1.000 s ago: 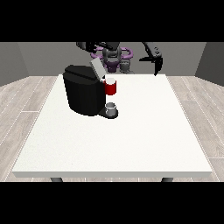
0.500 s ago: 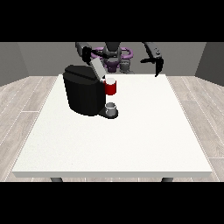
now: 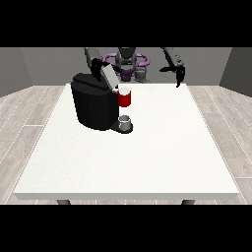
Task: Insert the coffee pod into the coffee machine and close the lid
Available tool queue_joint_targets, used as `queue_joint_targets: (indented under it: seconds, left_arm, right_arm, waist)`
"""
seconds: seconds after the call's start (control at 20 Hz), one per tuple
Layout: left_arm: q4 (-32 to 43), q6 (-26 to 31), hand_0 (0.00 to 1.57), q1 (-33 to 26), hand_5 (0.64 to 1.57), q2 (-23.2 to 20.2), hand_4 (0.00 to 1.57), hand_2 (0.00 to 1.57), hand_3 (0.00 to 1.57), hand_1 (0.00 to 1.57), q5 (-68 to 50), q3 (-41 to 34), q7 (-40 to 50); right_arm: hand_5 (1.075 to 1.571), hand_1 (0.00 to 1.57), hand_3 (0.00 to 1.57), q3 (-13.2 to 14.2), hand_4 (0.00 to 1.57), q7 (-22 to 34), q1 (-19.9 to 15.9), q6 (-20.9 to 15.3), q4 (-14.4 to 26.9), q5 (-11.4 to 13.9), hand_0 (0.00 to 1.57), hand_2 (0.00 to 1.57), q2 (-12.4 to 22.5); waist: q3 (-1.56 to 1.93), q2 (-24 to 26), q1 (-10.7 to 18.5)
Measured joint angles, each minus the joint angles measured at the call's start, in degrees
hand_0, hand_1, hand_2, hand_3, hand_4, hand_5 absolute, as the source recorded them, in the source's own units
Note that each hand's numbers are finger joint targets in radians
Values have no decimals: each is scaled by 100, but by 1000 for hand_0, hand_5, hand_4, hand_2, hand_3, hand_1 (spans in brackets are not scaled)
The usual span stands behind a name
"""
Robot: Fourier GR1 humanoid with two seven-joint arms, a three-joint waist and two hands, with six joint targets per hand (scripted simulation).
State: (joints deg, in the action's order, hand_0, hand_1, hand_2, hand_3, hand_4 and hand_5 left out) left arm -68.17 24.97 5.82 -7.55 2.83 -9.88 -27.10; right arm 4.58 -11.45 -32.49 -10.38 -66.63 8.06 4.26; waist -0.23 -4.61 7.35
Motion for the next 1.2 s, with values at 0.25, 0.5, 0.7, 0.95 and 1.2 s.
queue_joint_targets:
  seconds: [0.25, 0.5, 0.7, 0.95, 1.2]
  left_arm:
    - [30, -15, 0, 96, 1571, -10, 343, 0, 0, 0, 6, 39, -61]
    - [240, -22, 0, 331, 1571, -98, 351, 0, 0, 0, -117, -96, 10]
    - [245, 30, 0, 344, 1571, -145, 369, 0, 0, 0, -172, -101, 81]
    - [461, 76, 0, 397, 1571, -153, 394, 0, 0, 0, -198, -106, -53]
    - [601, 93, 0, 621, 1571, -167, 366, 0, 0, 0, -226, -109, -14]
  right_arm:
    - [1571, 0, 0, 82, 243, -158, -142, -18, 24, -42, 0, 0, 60]
    - [1571, 0, 0, 44, 445, -85, -324, -19, 106, -22, 0, 0, 52]
    - [1571, 0, 0, 39, 441, -23, -467, -47, 271, 38, 0, 0, 85]
    - [1571, 0, 0, -36, 421, 112, -698, -227, 375, 108, 0, 0, -62]
    - [1571, 0, 0, -235, 363, 563, -1066, -338, 484, 309, 0, 0, -120]
  waist:
    - [-40, -133, 61]
    - [-33, -207, 3]
    - [-17, -191, 99]
    - [29, -238, 122]
    - [49, -353, 225]
